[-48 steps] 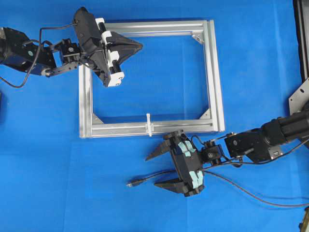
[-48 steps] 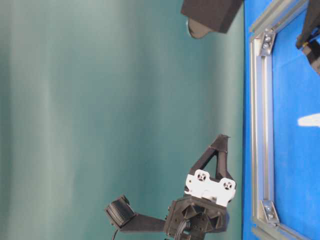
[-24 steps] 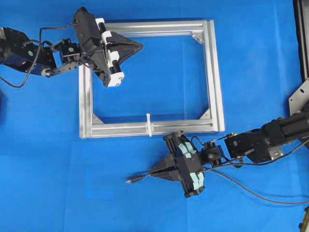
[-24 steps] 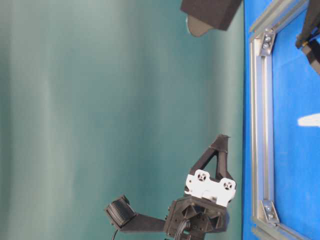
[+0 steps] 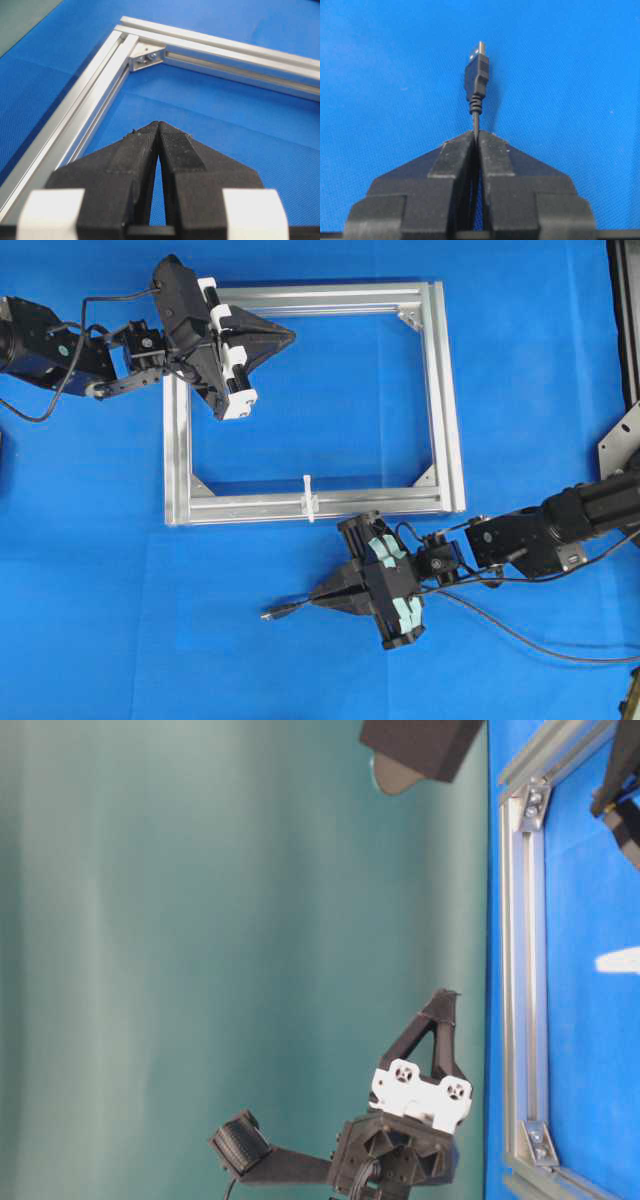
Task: Insert the wire through the string loop located in the center.
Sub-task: 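Close the right gripper on the cable just behind the USB plug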
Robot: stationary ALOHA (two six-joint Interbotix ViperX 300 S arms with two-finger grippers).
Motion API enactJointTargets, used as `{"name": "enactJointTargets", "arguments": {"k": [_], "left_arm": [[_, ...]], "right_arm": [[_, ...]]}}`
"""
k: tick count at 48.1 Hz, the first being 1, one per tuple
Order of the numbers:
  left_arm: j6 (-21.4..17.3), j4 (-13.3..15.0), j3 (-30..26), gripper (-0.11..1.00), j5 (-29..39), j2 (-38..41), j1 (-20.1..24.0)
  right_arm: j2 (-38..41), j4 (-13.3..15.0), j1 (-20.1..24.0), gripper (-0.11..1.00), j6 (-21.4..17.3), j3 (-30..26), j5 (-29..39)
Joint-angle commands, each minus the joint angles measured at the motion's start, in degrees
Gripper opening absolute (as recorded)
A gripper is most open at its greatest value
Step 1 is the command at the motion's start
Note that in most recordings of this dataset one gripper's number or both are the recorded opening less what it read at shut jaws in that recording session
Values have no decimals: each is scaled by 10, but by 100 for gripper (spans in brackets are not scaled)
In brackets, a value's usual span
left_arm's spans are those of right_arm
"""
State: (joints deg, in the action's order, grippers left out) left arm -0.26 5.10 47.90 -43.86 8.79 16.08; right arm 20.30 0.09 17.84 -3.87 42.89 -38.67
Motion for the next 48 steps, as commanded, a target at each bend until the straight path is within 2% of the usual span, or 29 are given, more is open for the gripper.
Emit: {"name": "enactJointTargets", "arguments": {"k": [1,20,48], "left_arm": [[-1,-2,-4,0,-3,-18,1],[-1,-2,-4,0,-2,-18,1],[-1,-2,-4,0,3,-18,1]], "right_arm": [[-40,0,4,-2,-1,-9,14],[-145,1,5,-2,2,-10,125],[-155,0,8,-2,2,-11,133]]}}
